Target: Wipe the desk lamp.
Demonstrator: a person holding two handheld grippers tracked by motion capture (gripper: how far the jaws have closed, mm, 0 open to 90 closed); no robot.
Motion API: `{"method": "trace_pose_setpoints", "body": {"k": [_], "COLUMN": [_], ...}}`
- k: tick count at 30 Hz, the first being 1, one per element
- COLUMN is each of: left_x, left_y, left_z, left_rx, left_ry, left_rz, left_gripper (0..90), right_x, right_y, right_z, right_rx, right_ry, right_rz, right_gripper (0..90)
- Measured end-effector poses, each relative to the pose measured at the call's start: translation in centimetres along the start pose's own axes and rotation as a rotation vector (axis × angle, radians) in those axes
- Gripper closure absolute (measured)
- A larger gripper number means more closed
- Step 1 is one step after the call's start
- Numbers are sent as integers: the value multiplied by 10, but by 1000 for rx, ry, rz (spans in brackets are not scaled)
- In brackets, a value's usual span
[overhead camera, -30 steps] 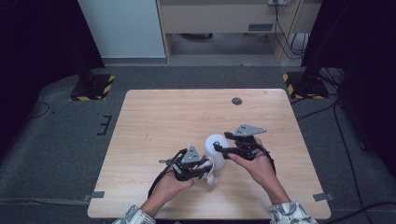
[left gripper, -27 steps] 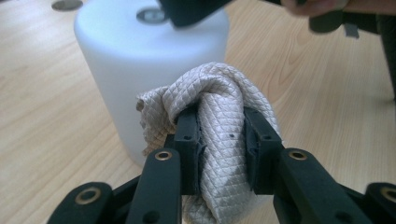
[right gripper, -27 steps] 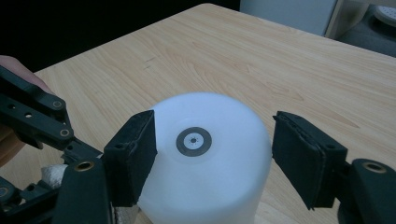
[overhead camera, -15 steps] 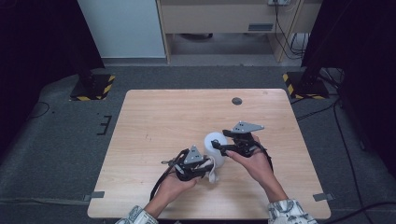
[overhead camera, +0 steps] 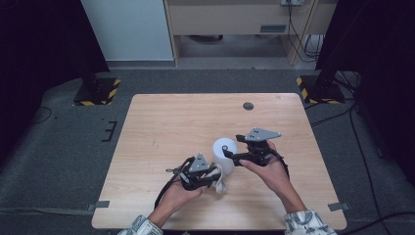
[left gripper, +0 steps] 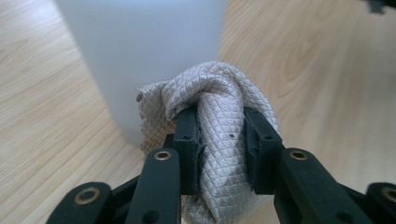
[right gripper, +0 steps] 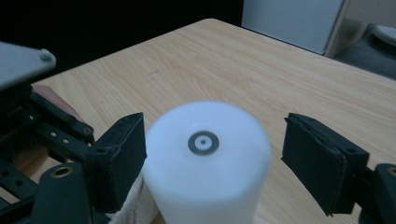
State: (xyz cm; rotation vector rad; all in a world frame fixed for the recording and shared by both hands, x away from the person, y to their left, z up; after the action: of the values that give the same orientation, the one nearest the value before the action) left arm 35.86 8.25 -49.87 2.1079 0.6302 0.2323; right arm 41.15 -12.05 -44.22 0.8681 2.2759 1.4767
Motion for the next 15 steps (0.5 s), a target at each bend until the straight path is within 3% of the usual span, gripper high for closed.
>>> {"method": "trace_pose_setpoints", "body": {"k": [6, 11, 15], "left_x": [-28, -51, -66], "left_y": [8, 9, 11], "left_z": [13, 43, 69], "left_rx": [5, 46, 72], "left_ry": [-30, -80, -86], "left_rz": [31, 44, 45], "left_gripper": [691, 691, 692], "right_x": [-5, -14, -18], "right_y": [-20, -55, -76], "right_z": [-39, -74, -91], "right_rx": [28, 38, 68], "right_ry": [-69, -148, -176], "right_rz": [-16, 12, 21], "right_gripper": [248, 333, 379]}}
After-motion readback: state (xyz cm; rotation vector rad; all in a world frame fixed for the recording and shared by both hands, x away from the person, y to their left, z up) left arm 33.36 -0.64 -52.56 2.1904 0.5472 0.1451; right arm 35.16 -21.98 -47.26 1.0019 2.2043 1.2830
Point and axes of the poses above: each handheld gripper's, and its own axes: z roughly forward along the jaws, y roughly out of its top, x roughly to its left, the point moved 2 cm from there along z, roughly forward along the jaws
